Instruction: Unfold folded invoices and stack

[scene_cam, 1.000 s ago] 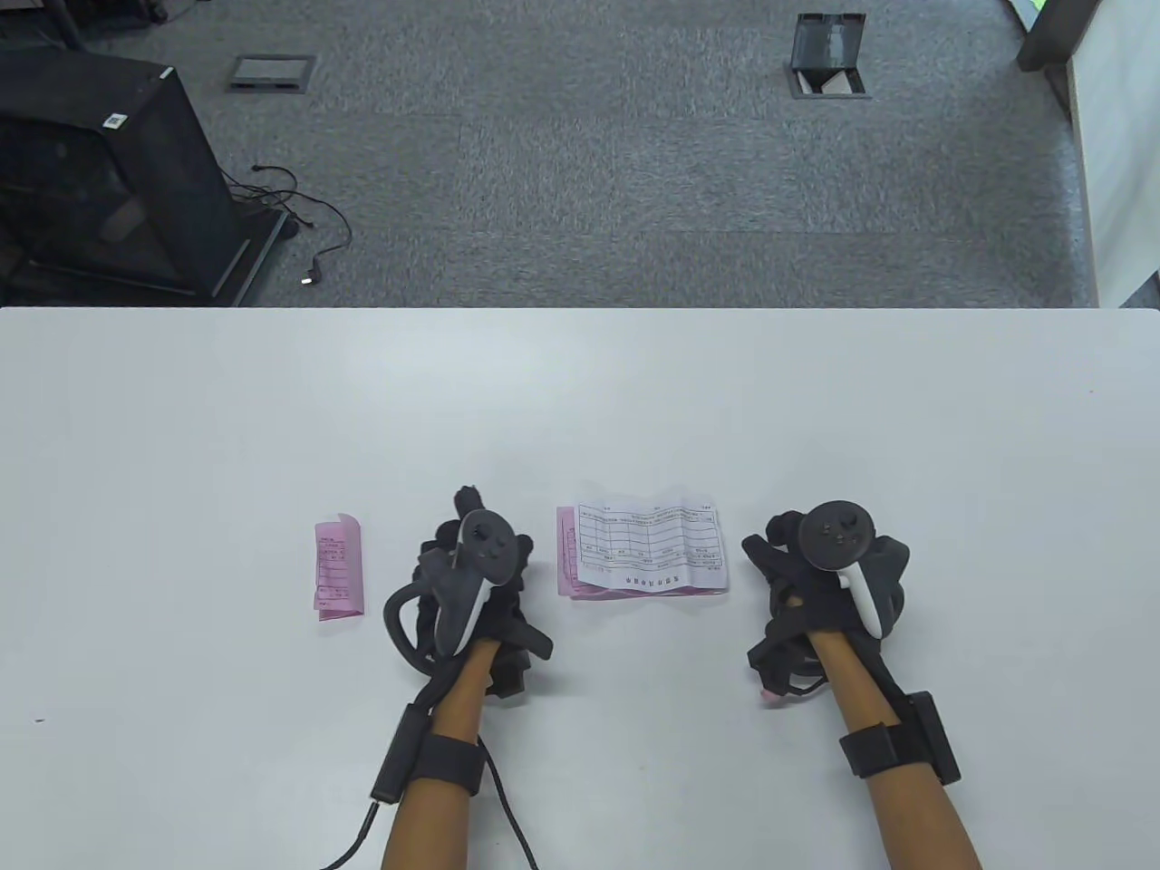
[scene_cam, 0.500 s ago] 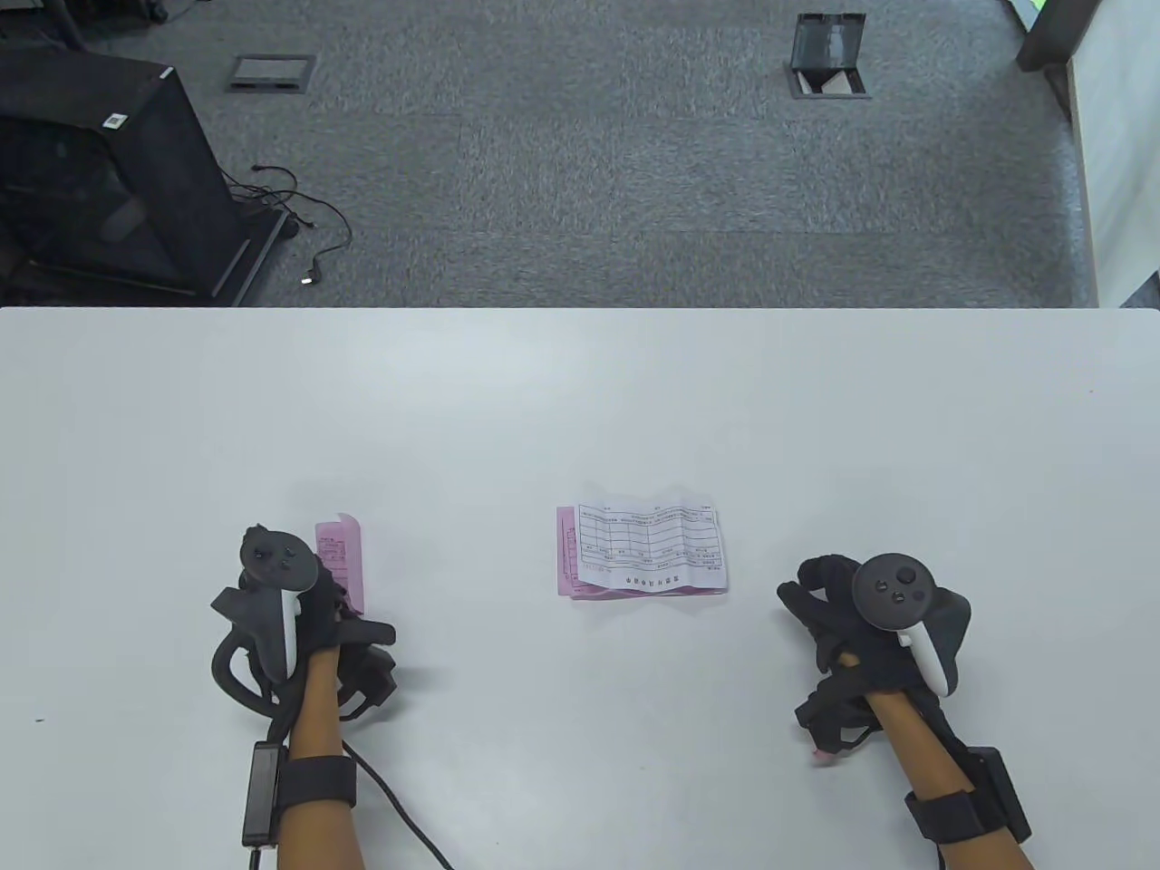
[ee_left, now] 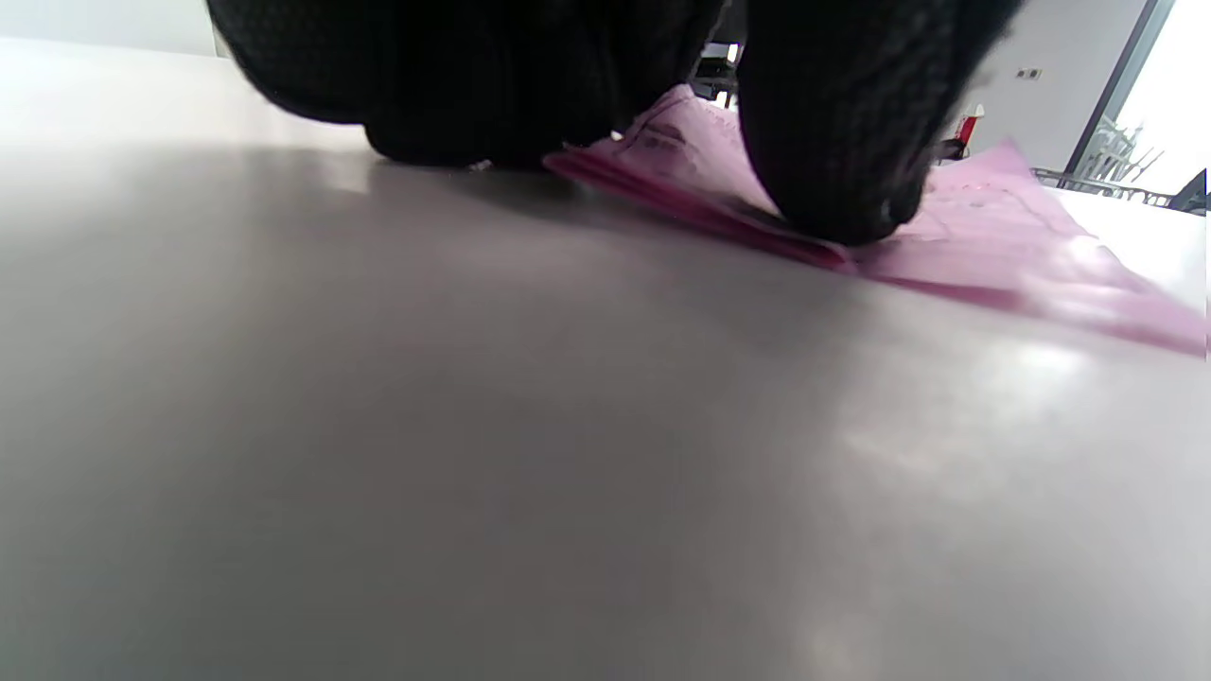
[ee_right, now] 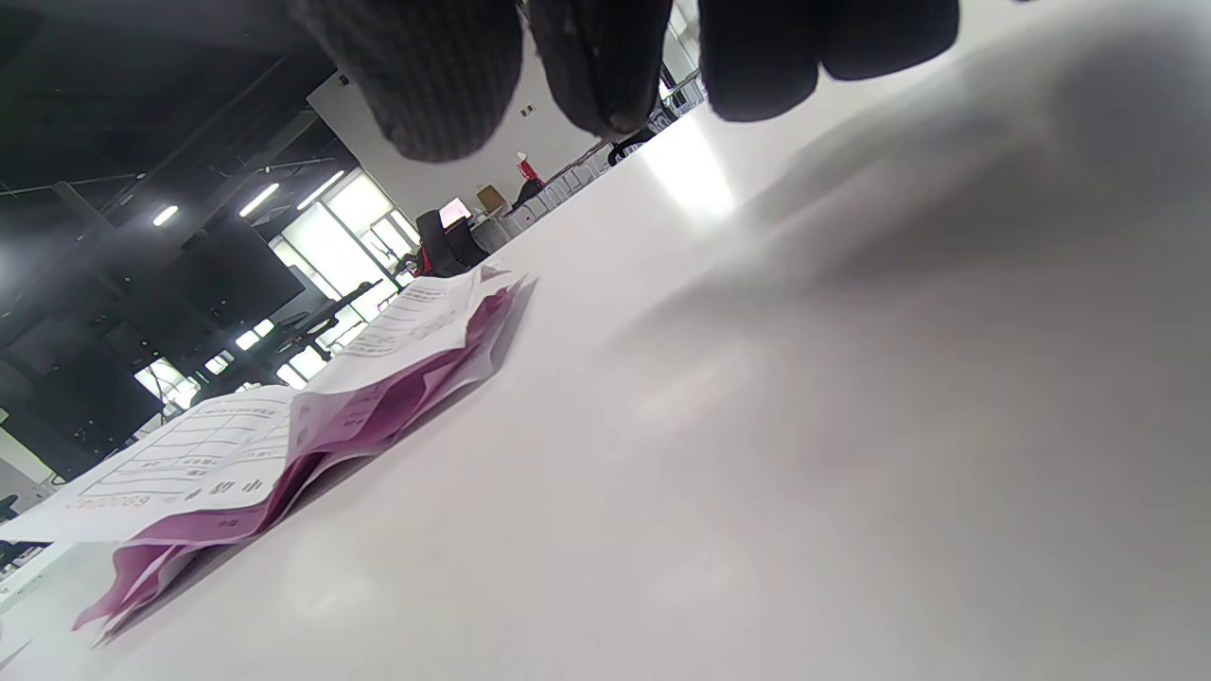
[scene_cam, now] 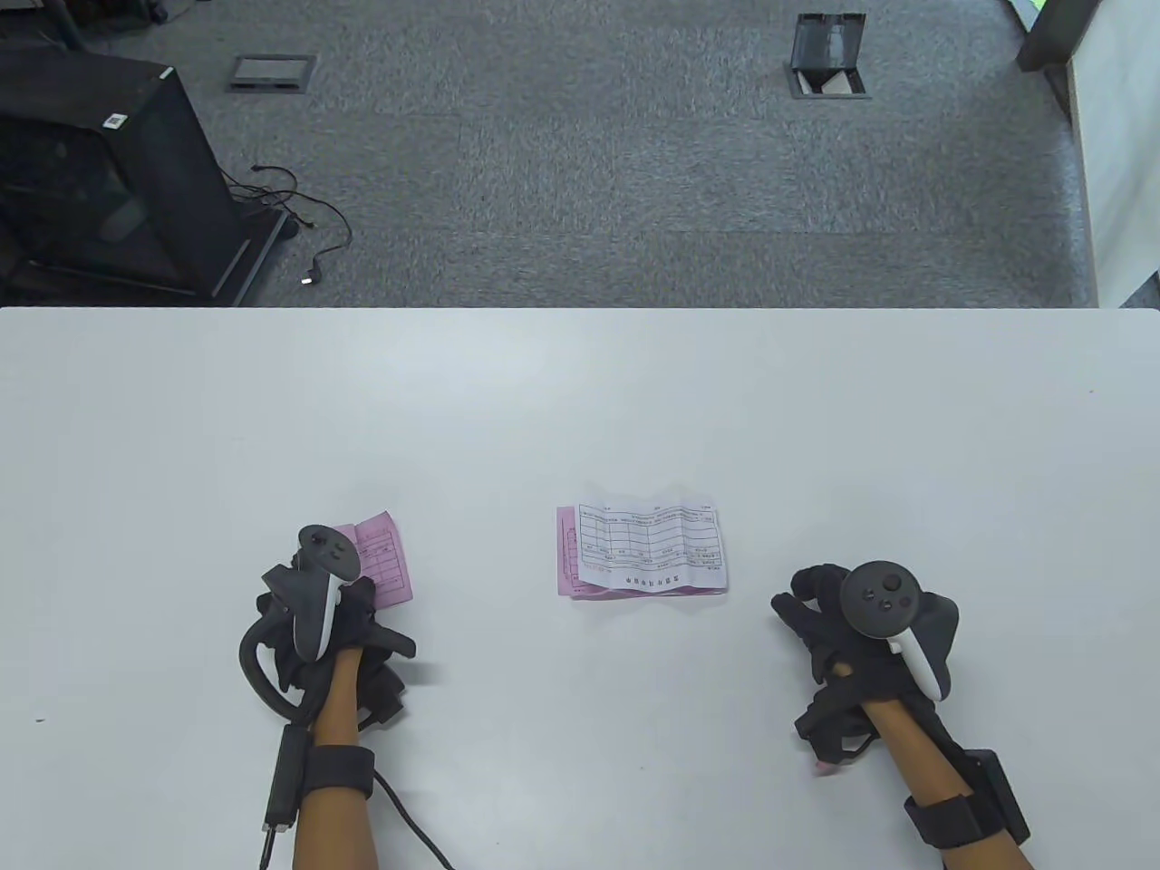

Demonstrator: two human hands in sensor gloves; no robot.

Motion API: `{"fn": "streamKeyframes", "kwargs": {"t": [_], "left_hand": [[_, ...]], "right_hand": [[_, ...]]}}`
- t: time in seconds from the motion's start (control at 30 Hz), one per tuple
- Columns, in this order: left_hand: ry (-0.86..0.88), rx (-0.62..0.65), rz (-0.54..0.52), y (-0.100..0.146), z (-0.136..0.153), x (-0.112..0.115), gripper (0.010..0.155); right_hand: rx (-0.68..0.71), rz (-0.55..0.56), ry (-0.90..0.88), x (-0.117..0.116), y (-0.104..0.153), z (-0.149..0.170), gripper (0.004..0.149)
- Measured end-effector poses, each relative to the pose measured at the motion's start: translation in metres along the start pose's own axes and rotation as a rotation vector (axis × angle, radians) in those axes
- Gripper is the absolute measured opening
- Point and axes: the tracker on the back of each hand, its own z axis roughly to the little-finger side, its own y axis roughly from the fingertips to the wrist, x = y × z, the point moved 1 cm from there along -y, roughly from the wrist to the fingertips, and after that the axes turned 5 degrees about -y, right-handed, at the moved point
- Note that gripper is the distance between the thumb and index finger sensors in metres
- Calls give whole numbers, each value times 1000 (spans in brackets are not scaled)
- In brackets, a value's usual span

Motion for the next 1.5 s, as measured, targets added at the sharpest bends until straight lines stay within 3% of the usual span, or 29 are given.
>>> {"fn": "streamKeyframes", "kwargs": {"t": [0.43,0.57,0.77,0.97,1.13,1.27,1.37,1.5], "left_hand": [[118,38,-4,2,9,0,72],[325,106,-29,9,17,-2,68],[591,372,-56,52,2,-21,65],[828,655,73,116,-36,-38,64],[868,841,123,165,-71,-21,62],[837,921,102,184,-86,2,61],[838,972,142,193,-93,15,61],[822,1000,156,195,-94,20,58]], "right_hand": [[18,-16,23,-7,4,-4,50],[31,-10,-8,-4,7,-8,49],[128,-43,-110,-3,20,-32,50],[266,-129,-190,-17,44,-66,58],[294,-286,-369,-27,57,-77,83],[251,-355,-465,-33,60,-76,93],[201,-294,-447,-37,58,-72,83],[181,-207,-463,-33,53,-65,40]]}}
